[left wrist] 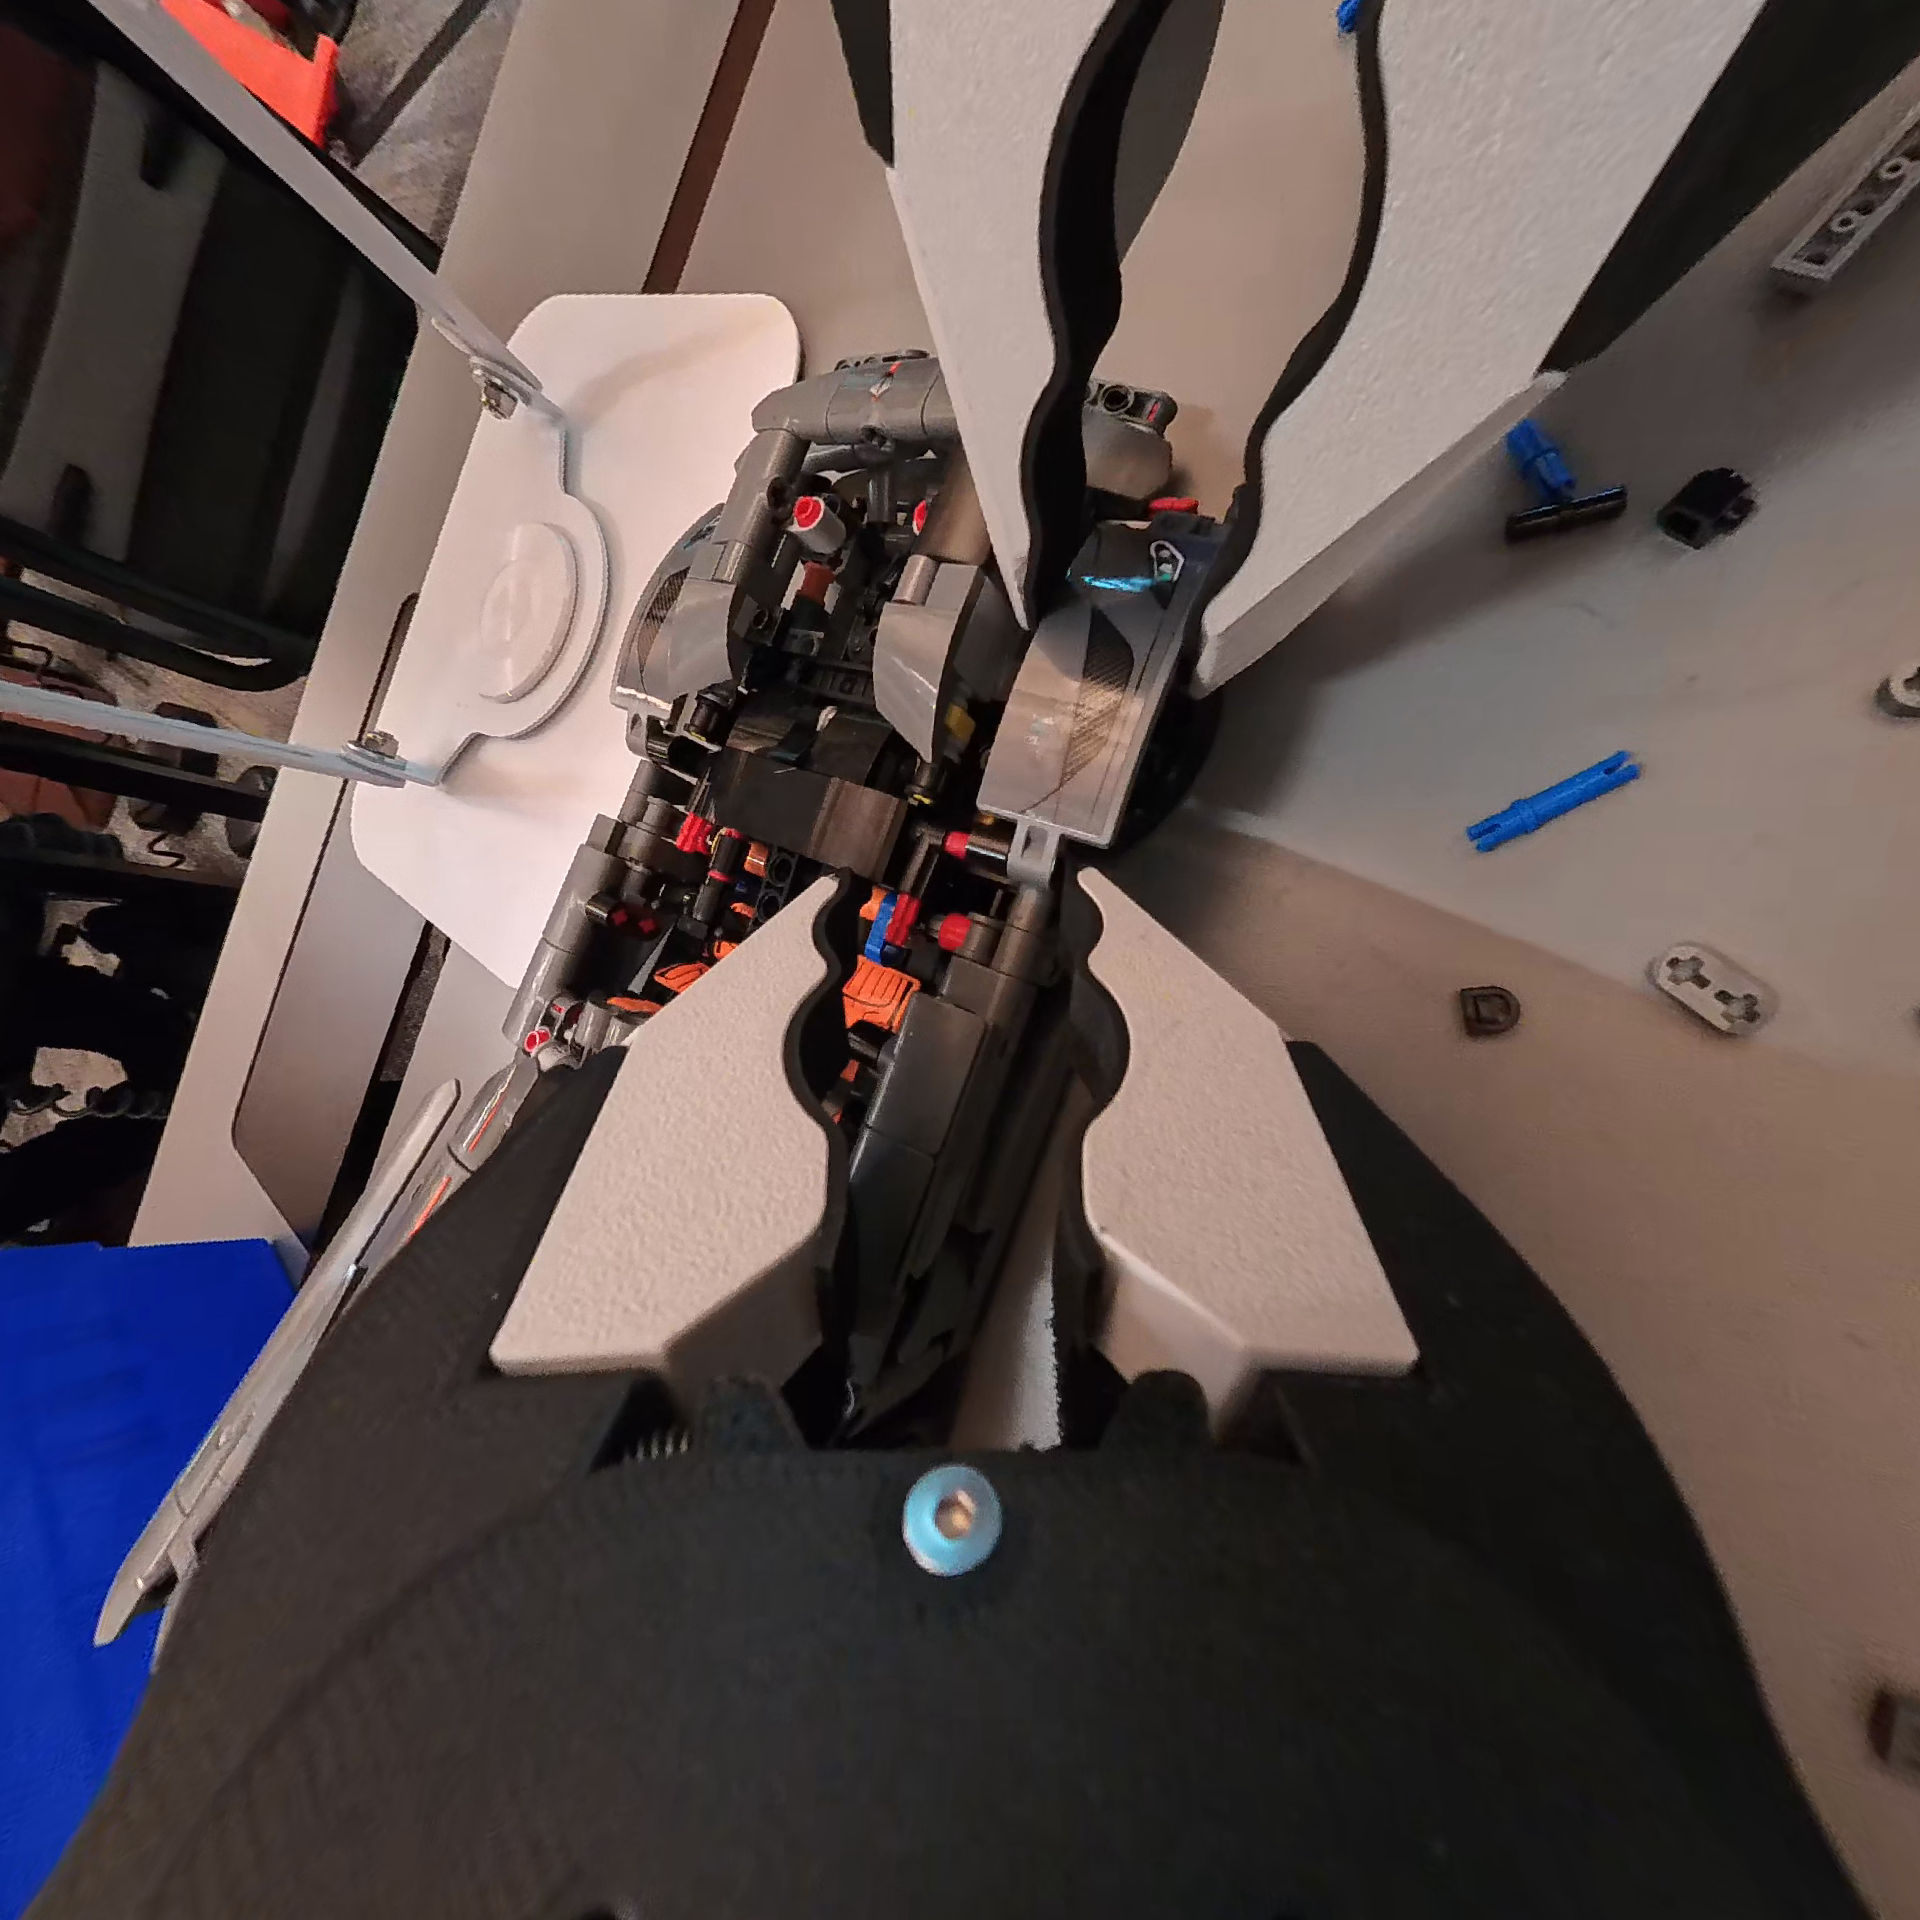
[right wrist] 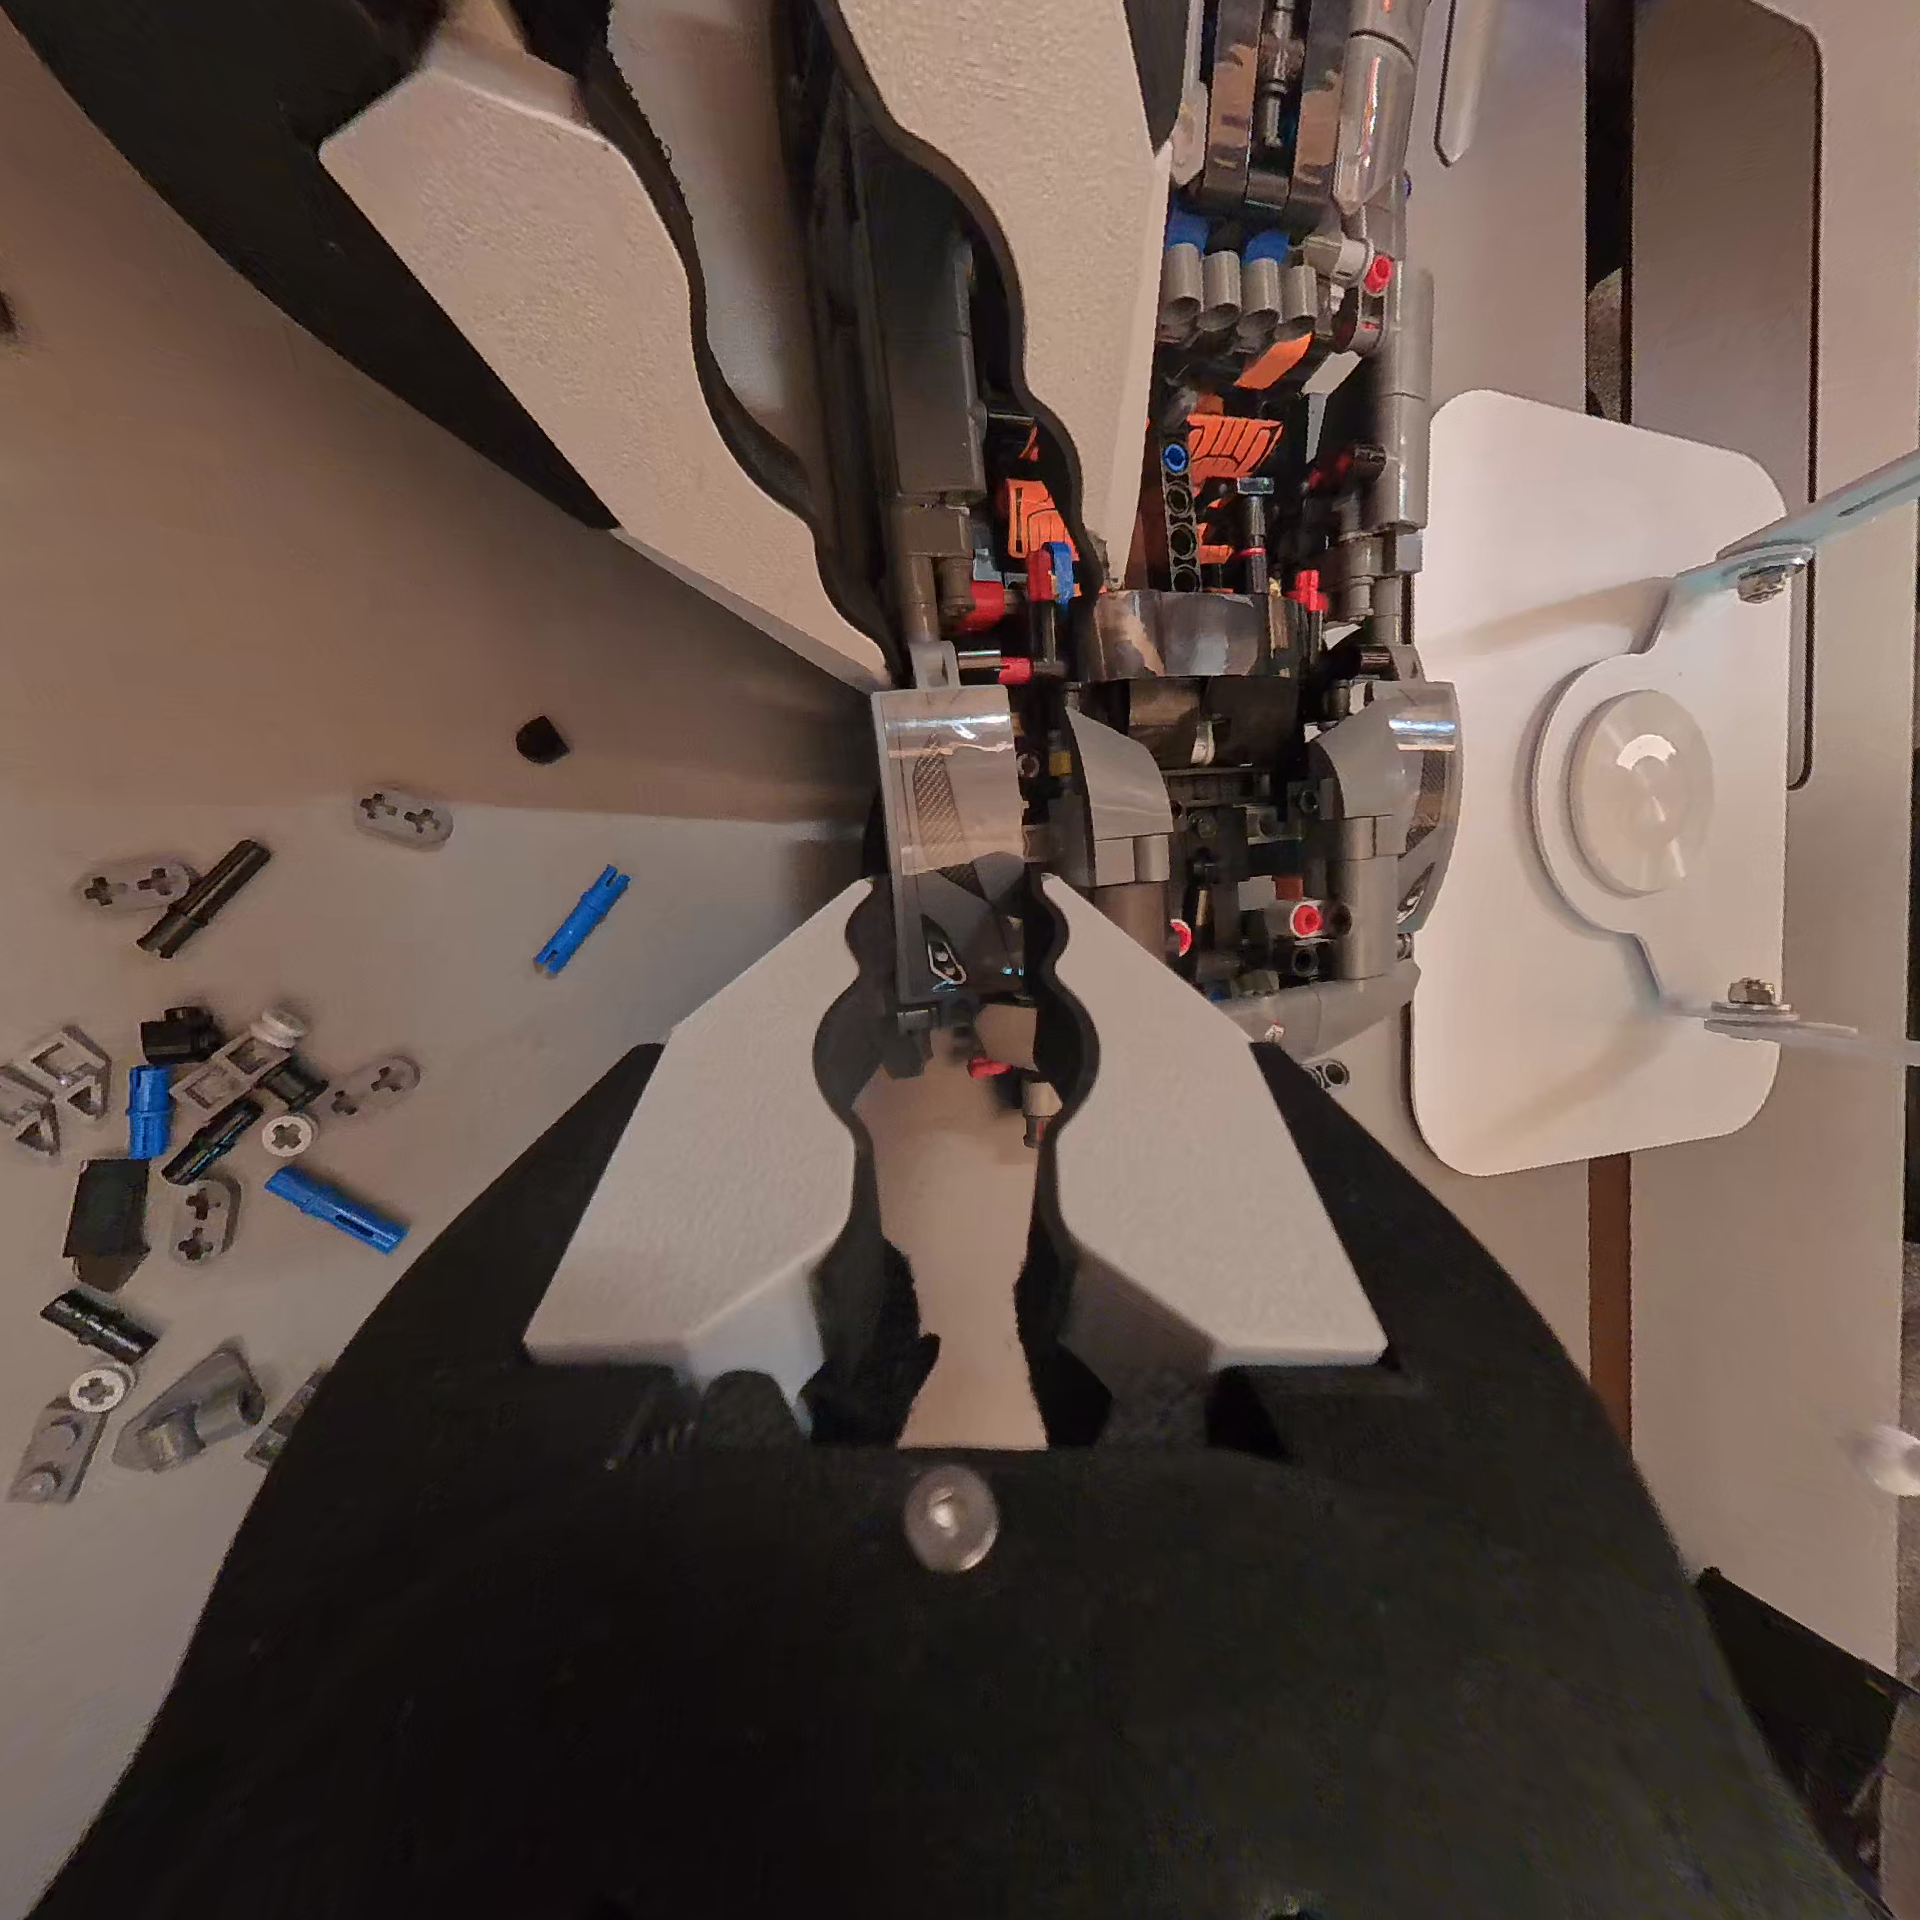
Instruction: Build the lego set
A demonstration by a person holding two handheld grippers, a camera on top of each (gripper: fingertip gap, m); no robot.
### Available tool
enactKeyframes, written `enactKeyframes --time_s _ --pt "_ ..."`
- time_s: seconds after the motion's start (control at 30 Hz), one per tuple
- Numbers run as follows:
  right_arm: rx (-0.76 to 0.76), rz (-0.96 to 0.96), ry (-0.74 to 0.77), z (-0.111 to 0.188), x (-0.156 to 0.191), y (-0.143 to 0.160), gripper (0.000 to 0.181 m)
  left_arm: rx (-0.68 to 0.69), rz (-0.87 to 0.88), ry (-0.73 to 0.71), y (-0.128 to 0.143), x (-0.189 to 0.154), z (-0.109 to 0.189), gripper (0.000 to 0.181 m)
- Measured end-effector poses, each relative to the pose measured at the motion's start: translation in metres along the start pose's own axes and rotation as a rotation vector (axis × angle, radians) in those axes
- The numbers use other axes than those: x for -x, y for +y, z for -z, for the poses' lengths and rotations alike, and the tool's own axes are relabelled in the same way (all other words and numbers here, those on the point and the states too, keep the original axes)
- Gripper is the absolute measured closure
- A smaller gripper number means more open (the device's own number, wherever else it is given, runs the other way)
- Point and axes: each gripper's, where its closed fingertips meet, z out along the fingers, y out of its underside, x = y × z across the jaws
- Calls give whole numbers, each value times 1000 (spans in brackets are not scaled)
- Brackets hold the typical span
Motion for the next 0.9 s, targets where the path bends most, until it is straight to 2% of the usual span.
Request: enactKeyframes --time_s 0.33,0.6,0.9 --pt "-57 -104 -71 -1 -1 0 159 3 26 10 0 1 -2 147" --pt "-67 -106 -78 -1 -2 1 159 -1 30 6 -1 2 -3 148" --pt "-45 49 48 0 -5 -3 160 -13 20 5 -1 1 -2 148"
